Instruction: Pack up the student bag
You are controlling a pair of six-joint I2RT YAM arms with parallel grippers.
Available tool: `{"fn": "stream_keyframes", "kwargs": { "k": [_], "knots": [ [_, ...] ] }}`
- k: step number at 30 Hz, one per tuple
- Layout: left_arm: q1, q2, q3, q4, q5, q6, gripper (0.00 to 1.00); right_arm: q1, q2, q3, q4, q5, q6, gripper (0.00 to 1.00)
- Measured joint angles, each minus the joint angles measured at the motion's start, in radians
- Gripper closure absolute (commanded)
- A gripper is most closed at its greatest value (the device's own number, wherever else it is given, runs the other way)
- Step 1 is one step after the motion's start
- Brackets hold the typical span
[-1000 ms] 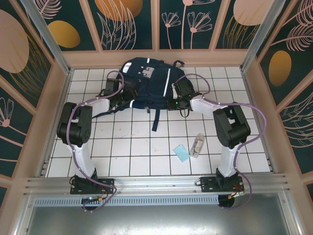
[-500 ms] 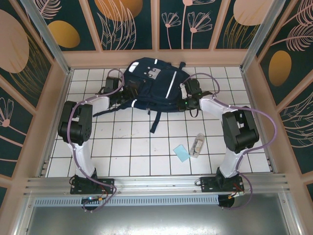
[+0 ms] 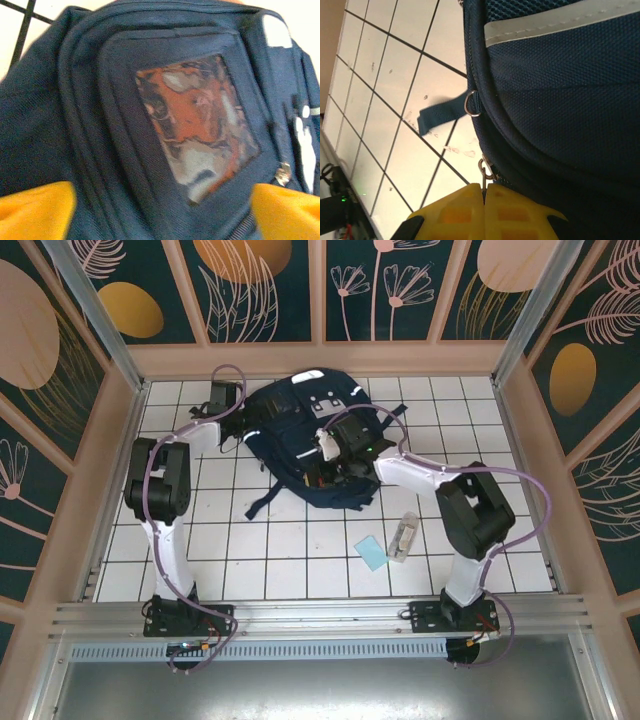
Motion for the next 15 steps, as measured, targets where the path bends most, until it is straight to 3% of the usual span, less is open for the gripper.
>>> {"fn": "stream_keyframes", "kwargs": {
  "k": [4, 7, 8, 12, 15],
  "knots": [
    [-0.002, -0.163, -0.117, -0.034, 0.01, -0.037, 0.02, 0.0, 0.06, 0.019, 0.075, -0.034, 0.035, 1.0],
    [0.0, -0.278, -0.206, -0.008, 0.076, -0.085, 0.02, 0.003, 0.079, 0.02, 0.141, -0.044, 0.06, 1.0],
    [-0.001, -0.302, -0.232, 0.005, 0.101, -0.1, 0.04, 0.004, 0.083, 0.021, 0.159, -0.047, 0.066, 1.0],
    [-0.004, -0.351, -0.375, 0.077, 0.193, -0.18, 0.3, 0.009, 0.105, 0.048, 0.212, -0.058, 0.088, 1.0],
    [-0.008, -0.365, -0.487, 0.116, 0.226, -0.236, 0.34, 0.019, 0.122, 0.074, 0.24, -0.057, 0.098, 1.0]
  ]
}}
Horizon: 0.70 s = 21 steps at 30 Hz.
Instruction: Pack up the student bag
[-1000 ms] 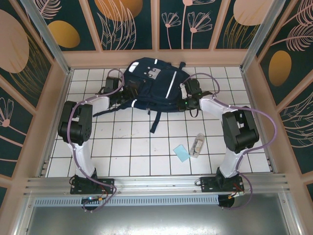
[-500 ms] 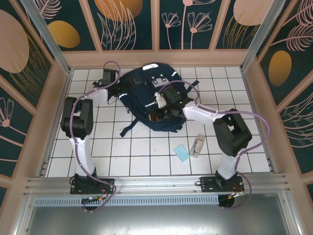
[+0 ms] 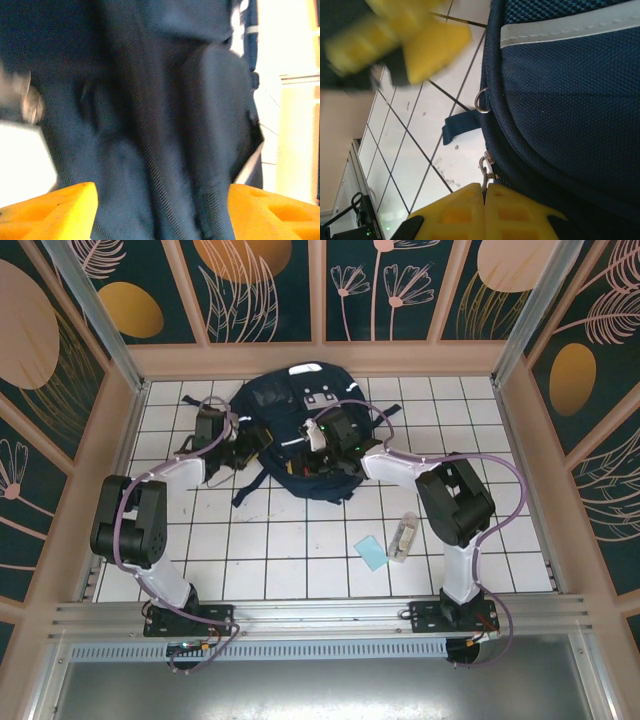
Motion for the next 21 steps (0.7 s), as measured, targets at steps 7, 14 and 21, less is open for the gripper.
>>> {"fn": "stream_keyframes", "kwargs": {
  "k": [7, 14, 21],
  "knots": [
    [-0.017, -0.004, -0.081, 0.103, 0.016, -0.123, 0.36, 0.009, 0.003, 0.013, 0.012, 0.008, 0.011, 1.0],
    [-0.041, 0.032, -0.082, 0.219, 0.015, -0.227, 0.37, 0.011, 0.003, 0.013, 0.012, 0.034, 0.011, 1.0],
    [-0.061, 0.068, -0.081, 0.285, 0.002, -0.281, 0.43, 0.011, 0.003, 0.013, 0.011, 0.059, 0.011, 1.0]
  ]
}}
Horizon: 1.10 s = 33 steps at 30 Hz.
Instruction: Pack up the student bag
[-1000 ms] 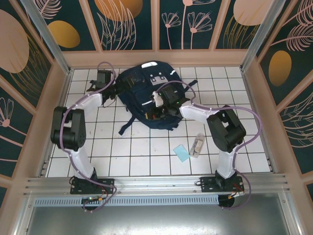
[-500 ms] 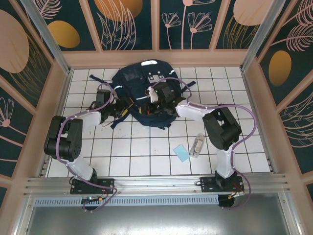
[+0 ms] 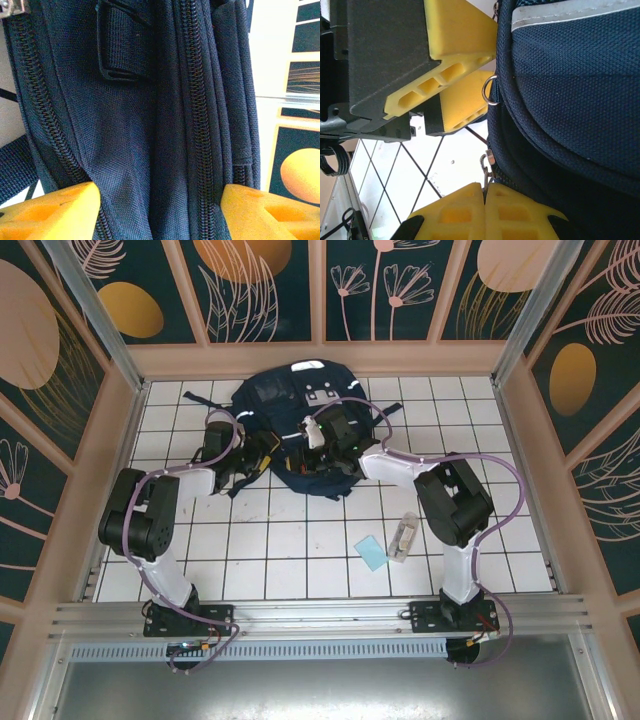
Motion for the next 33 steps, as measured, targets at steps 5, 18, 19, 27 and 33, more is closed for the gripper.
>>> {"fn": "stream_keyframes", "kwargs": {
  "k": [5, 18, 19, 27, 33],
  "knots": [
    [-0.011, 0.007, 0.0, 0.068, 0.013, -0.02, 1.0, 0.0, 0.003, 0.0, -0.001, 0.002, 0.0, 1.0],
    [-0.025, 0.018, -0.022, 0.142, 0.012, -0.034, 1.0, -0.01, -0.01, -0.015, -0.026, 0.019, -0.023, 1.0],
    [-0.028, 0.018, -0.022, 0.143, 0.012, -0.034, 1.0, -0.013, -0.016, -0.018, -0.031, 0.02, -0.031, 1.0],
    [-0.045, 0.018, -0.022, 0.143, 0.054, -0.033, 1.0, -0.04, -0.089, -0.032, -0.176, 0.134, -0.154, 1.0],
    [-0.051, 0.018, -0.022, 0.141, 0.08, -0.029, 1.0, -0.05, -0.12, -0.034, -0.262, 0.22, -0.223, 1.0]
  ]
}}
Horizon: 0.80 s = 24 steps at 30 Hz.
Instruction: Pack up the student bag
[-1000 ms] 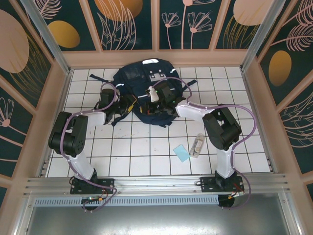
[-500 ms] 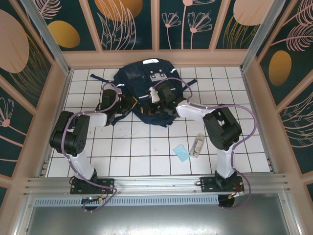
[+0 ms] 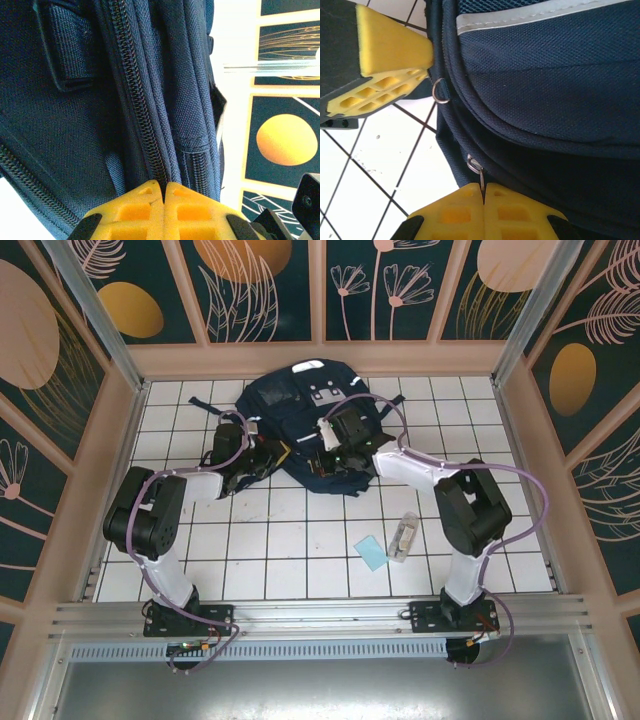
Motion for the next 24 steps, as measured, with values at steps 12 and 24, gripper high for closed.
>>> {"fn": "stream_keyframes", "kwargs": {
  "k": [12, 24],
  "knots": [
    [0.002, -0.012, 0.008, -0.007, -0.003, 0.002, 1.0, -0.011, -0.017, -0.002, -0.058, 0.031, -0.027, 1.0],
    [0.031, -0.017, 0.039, -0.037, -0.009, 0.032, 0.4, -0.172, -0.148, -0.125, -0.117, 0.08, -0.067, 1.0]
  ]
}}
